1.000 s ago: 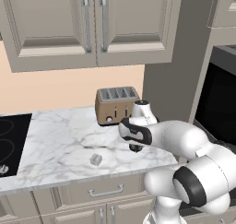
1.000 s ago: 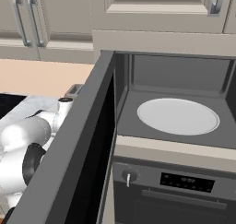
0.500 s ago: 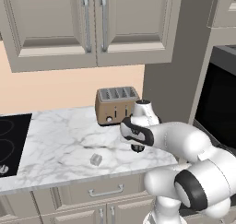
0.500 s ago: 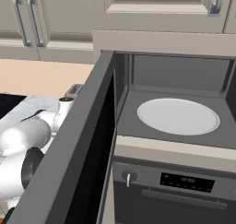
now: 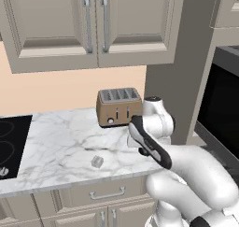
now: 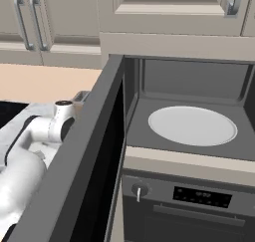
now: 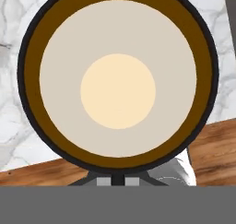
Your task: Pick the mug from the counter and place it inside the microwave. Then close the microwave.
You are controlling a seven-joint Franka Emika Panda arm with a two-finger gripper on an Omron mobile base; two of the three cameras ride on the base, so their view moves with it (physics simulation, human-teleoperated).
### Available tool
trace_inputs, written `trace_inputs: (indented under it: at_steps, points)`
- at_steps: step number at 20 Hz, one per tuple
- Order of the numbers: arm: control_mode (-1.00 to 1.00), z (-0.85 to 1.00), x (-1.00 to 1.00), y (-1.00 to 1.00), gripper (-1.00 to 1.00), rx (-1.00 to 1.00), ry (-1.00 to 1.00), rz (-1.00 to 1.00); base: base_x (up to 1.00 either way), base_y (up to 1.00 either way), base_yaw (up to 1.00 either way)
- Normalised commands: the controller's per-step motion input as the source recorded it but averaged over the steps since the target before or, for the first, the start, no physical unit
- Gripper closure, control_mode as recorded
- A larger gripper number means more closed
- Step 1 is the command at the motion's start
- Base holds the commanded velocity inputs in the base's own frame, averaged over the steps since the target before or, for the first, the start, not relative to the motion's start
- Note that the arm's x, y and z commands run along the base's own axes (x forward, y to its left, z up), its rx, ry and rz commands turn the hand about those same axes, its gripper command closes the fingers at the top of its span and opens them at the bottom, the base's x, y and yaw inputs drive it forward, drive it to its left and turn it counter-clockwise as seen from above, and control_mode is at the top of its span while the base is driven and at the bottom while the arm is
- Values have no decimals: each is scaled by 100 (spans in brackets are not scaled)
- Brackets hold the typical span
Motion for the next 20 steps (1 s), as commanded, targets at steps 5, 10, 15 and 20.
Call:
trace_inputs:
  at_steps: [5,10,15,20]
  points:
    - [-100,69,-60,5,100,0,-10,15,0,0,0]
    - [-100,76,-53,0,100,0,-13,13,0,0,0]
    - [-100,77,-57,0,100,0,-11,10,0,0,0]
    - [-100,76,-37,0,100,3,-4,2,0,0,0]
